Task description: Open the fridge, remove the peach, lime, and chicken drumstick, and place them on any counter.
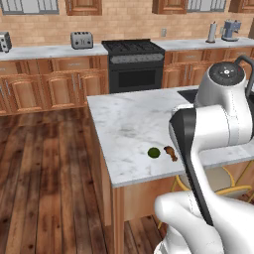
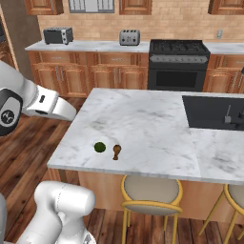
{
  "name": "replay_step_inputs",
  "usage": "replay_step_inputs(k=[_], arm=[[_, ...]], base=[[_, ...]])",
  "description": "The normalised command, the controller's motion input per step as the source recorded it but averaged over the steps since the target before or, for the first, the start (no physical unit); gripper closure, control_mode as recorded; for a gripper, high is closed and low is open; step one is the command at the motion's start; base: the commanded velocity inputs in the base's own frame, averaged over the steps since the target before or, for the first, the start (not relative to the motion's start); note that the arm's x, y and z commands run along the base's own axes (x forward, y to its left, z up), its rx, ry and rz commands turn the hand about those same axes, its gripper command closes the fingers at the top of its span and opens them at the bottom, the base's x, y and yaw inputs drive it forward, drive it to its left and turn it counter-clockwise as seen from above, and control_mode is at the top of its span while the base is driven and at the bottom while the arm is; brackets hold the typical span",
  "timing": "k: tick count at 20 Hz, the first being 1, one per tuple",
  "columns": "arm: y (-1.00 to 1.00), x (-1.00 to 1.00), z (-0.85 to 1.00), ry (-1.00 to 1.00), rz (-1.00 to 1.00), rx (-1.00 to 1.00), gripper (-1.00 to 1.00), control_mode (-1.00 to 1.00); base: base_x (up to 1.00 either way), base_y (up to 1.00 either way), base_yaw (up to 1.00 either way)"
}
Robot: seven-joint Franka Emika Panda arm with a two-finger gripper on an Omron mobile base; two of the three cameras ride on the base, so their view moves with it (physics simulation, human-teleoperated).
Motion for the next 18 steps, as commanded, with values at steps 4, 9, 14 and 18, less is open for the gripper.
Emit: replay_step_inputs(k=[4,9,14,18], arm=[[0.0,0.0,0.0,0.0,0.0,0.0,-1.0,-1.0],[0.0,-0.04,-0.01,0.0,0.0,0.0,-1.0,1.0],[0.0,0.0,0.0,0.0,0.0,0.0,-1.0,1.0],[0.0,0.0,0.0,0.0,0.0,0.0,-1.0,1.0]], base=[[0.0,0.0,0.0],[-0.58,-0.09,0.08],[-1.0,-0.17,0.39],[-0.84,0.0,0.8]])
